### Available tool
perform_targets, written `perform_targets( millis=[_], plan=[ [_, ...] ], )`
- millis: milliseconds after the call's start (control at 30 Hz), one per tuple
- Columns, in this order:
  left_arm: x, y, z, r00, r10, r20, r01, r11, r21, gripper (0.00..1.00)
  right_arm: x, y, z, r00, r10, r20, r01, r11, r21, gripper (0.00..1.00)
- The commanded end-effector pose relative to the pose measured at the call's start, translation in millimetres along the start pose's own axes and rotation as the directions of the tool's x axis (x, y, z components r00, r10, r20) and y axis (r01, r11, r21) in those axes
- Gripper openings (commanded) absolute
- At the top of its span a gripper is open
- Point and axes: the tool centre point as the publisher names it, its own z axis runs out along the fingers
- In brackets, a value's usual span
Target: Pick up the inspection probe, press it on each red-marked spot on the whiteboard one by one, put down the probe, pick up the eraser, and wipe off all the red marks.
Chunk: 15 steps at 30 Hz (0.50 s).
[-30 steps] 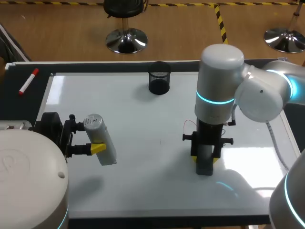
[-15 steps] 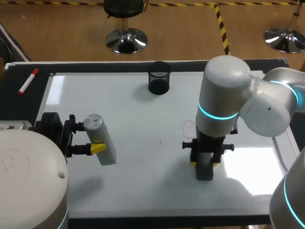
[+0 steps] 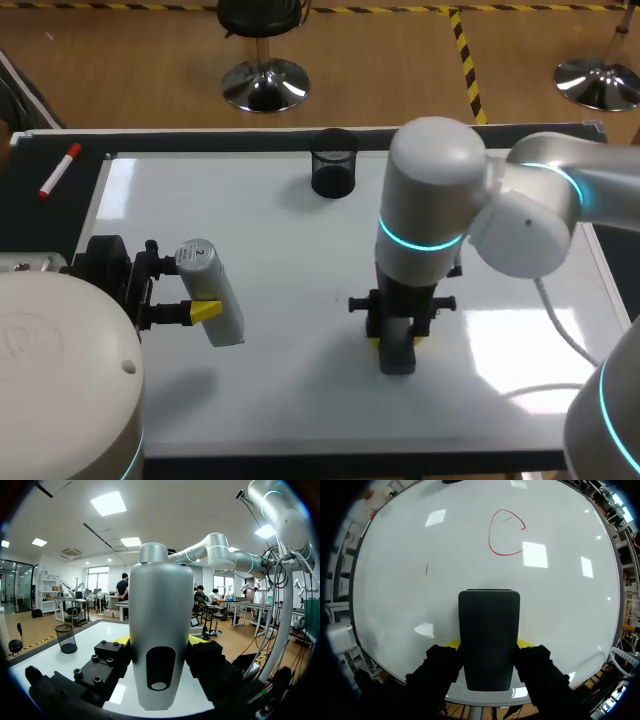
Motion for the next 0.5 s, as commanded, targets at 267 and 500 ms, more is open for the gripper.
perform_targets(
  millis=[267, 500],
  plan=[
    [1.4, -2.0, -0.4, 1.0, 0.001, 0.002, -0.001, 1.0, -0.002, 0.0, 26.7, 1.5, 2.5, 0.999, -0.041, 0.035, 0.041, 0.999, -0.005, 0.0],
    [1.4, -2.0, -0.4, 1.0, 0.001, 0.002, -0.001, 1.0, -0.002, 0.0, 22.6, 4.2, 13.6, 0.998, -0.045, 0.031, 0.045, 0.999, 0.019, 0.0]
  ],
)
